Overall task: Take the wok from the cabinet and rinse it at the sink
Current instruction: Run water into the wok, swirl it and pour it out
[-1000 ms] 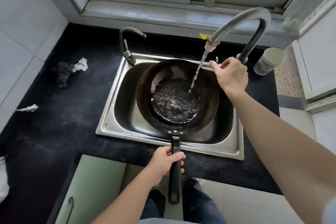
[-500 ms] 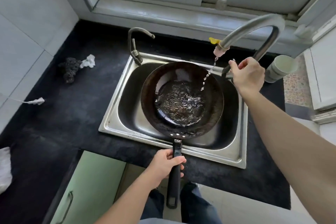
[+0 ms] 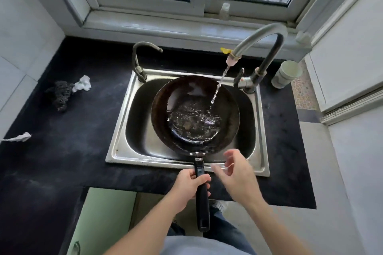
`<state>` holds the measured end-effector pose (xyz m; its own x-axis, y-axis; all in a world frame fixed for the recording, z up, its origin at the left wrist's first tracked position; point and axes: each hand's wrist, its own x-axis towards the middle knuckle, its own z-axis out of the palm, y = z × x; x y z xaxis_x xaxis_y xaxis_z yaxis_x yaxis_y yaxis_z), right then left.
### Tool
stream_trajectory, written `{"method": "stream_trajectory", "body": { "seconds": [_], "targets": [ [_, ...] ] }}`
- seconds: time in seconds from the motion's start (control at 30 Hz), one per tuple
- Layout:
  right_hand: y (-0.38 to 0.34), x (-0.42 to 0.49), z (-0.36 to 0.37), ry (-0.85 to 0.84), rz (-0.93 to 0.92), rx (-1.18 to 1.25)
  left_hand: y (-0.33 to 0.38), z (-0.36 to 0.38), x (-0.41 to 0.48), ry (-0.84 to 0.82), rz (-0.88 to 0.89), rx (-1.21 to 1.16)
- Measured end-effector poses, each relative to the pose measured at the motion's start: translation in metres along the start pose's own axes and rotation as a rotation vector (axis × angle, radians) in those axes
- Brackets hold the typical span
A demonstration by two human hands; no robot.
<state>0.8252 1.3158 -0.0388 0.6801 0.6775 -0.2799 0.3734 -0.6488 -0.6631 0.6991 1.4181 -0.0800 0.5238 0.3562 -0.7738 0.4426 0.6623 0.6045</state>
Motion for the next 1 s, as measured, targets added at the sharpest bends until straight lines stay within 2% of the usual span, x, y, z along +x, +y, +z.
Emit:
{"method": "stream_trajectory", "body": {
  "seconds": [0.13,0.23,0.3,0.4,0.47,0.53,0.7,0.83,1.0],
  "targets": [
    [0.008,-0.041,0.045,-0.241,0.348,0.094,0.000,-0.003,0.003,0.012,0.027,0.128],
    [0.006,-0.043,0.055,-0.367,0.627,0.403,0.000,-0.004,0.006,-0.002,0.041,0.109],
    [0.001,-0.040,0.053,-0.416,0.721,0.552,0.000,-0.004,0.006,-0.005,0.048,0.099],
    [-0.014,-0.041,0.057,-0.428,0.711,0.740,0.000,-0.004,0.006,-0.009,0.048,0.083],
    [-0.026,-0.043,0.065,-0.338,0.722,0.774,0.001,-0.004,0.006,-0.010,0.034,0.071],
    [-0.031,-0.046,0.075,-0.228,0.700,0.672,0.003,-0.004,0.004,-0.014,0.017,0.058],
    [-0.023,-0.051,0.084,-0.061,0.470,0.373,0.003,0.003,0.002,-0.011,0.016,0.013],
    [-0.014,-0.056,0.081,-0.059,0.406,0.352,-0.005,0.011,-0.004,0.028,0.012,-0.037],
    [-0.006,-0.067,0.078,-0.085,0.338,0.353,-0.011,0.010,-0.017,-0.028,0.030,-0.105]
  ]
}}
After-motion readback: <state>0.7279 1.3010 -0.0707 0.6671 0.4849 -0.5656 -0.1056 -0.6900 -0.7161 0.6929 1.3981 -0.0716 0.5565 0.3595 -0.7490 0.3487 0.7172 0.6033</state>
